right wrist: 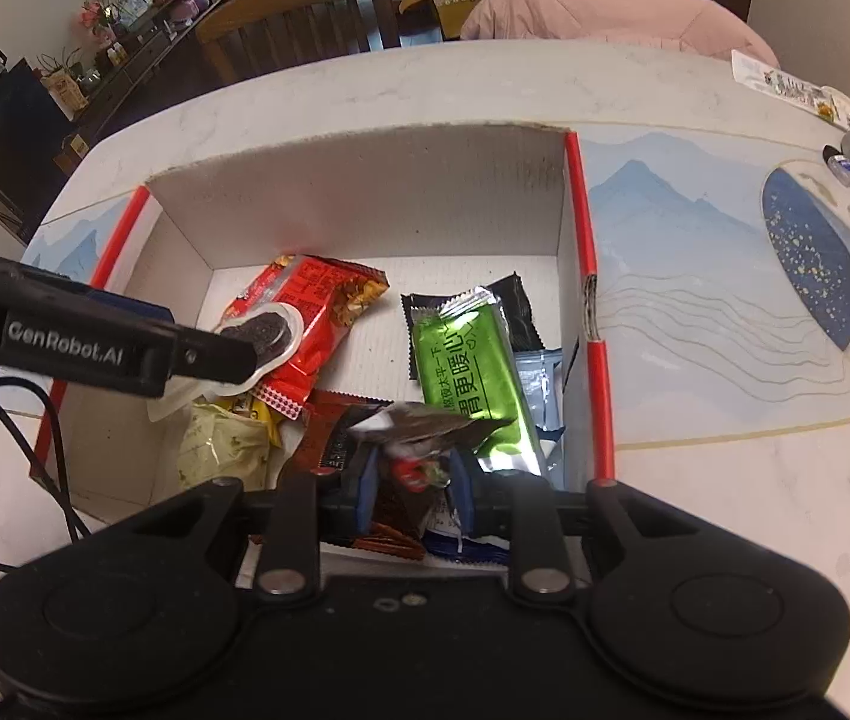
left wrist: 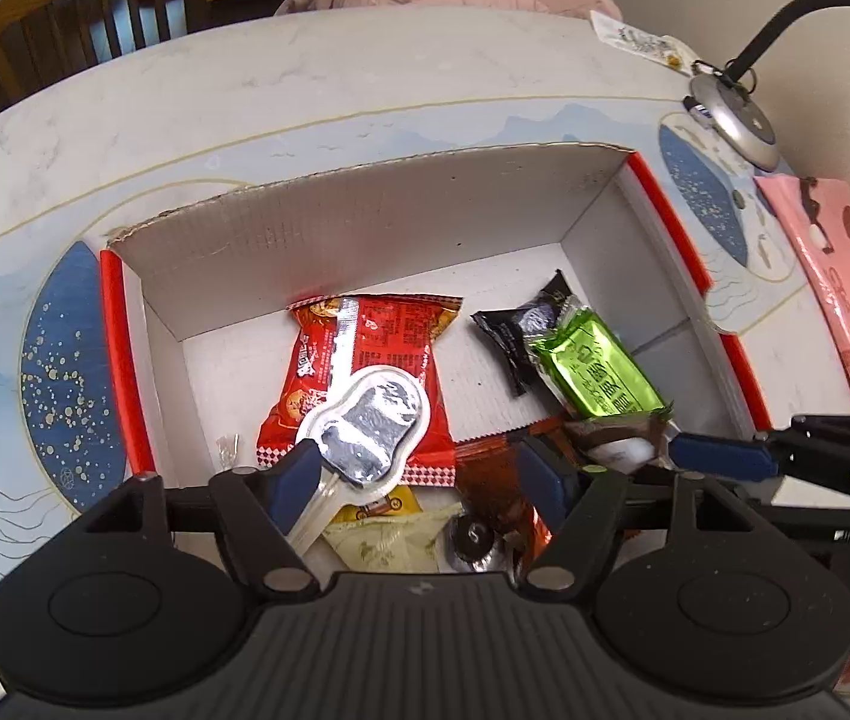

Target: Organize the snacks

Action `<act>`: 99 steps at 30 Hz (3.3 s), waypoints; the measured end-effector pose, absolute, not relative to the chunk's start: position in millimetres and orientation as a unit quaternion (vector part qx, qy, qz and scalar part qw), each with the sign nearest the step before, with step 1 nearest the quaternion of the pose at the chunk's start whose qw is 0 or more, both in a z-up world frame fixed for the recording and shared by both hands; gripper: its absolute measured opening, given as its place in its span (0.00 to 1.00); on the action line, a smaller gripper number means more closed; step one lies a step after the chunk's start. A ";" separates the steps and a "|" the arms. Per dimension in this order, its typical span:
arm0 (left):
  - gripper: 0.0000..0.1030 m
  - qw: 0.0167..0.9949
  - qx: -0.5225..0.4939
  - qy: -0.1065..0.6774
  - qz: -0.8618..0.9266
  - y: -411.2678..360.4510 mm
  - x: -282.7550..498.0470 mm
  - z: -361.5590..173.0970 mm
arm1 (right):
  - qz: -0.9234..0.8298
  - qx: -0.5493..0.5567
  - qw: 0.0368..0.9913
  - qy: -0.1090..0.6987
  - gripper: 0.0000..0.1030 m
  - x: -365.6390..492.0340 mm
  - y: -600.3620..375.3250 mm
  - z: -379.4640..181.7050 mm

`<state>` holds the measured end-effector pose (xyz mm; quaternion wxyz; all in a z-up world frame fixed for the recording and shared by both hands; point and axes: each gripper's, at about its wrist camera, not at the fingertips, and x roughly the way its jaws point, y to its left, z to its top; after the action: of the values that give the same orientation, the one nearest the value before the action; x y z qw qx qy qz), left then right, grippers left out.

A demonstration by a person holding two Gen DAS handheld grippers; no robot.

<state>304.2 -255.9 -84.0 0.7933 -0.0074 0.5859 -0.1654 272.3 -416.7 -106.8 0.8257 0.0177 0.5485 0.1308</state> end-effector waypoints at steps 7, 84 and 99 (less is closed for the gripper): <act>0.71 0.813 -0.018 0.552 -0.184 -243.7 278.8 -65.6 | 0.131 0.034 0.840 0.525 0.29 259.5 -412.9 -89.4; 0.99 0.915 -0.044 0.364 -0.167 -144.6 99.3 17.5 | 0.020 0.086 0.965 0.245 1.00 86.4 -334.8 -21.9; 0.99 0.916 -0.029 0.364 -0.166 -150.6 100.6 15.9 | 0.021 0.085 0.964 0.251 1.00 90.8 -339.9 -20.8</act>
<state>100.6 -150.6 15.9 0.9162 -0.0292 0.3636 -0.1660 90.8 -339.9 -20.8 0.9640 0.0849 0.2511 0.0208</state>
